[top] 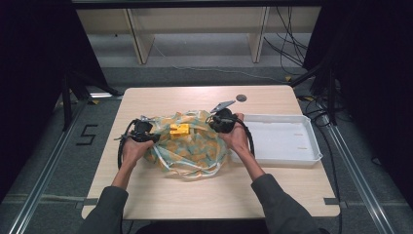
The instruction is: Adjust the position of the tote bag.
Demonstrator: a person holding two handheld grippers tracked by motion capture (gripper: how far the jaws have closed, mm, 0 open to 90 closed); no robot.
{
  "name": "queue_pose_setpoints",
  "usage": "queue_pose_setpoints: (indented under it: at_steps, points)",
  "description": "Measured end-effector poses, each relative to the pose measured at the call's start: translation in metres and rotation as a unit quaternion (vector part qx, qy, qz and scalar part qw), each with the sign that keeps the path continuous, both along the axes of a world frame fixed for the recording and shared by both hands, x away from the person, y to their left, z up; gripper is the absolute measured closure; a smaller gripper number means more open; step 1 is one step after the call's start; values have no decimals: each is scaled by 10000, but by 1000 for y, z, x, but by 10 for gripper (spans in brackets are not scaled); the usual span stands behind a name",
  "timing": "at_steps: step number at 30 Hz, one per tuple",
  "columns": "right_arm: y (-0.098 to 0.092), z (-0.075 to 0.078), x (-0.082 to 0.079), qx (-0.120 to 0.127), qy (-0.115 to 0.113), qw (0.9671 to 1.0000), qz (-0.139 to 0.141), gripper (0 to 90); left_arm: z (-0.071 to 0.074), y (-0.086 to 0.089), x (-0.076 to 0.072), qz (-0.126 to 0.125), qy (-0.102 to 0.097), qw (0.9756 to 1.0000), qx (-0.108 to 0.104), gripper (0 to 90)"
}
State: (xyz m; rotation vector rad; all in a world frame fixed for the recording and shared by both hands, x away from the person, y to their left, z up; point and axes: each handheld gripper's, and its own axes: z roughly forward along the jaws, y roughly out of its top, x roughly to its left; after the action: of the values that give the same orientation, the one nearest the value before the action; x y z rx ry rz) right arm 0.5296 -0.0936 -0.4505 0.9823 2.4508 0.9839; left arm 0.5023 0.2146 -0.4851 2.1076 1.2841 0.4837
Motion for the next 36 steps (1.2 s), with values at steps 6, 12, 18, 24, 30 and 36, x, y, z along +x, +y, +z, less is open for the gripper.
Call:
queue_pose_setpoints:
  at_steps: [6, 12, 18, 24, 30, 36]
  points:
    - [17, -23, 21, -894, 320, 9954, -86, 900, -7, 3, 1, 17, 91, 10000, -36, 839]
    - [27, -31, 17, -1213, 475, 9914, 98, 866, -7, 0, -3, -15, 118, 9999, 30, 790]
    - [16, 1, 9, -341, 342, 9987, -166, 513, 10, 2, -15, 168, -42, 9997, -151, 494]
    - [11, 46, -7, 777, -32, 9966, 276, 376, 41, 12, -39, 165, -174, 9978, -621, 337]
    - [28, 58, -18, 804, -4, 9917, 1001, 368, 50, 13, -63, 87, -316, 9971, -686, 325]
    - [44, 54, -20, 727, 80, 9874, 1407, 362, 49, 11, -104, -82, -534, 9969, -566, 323]
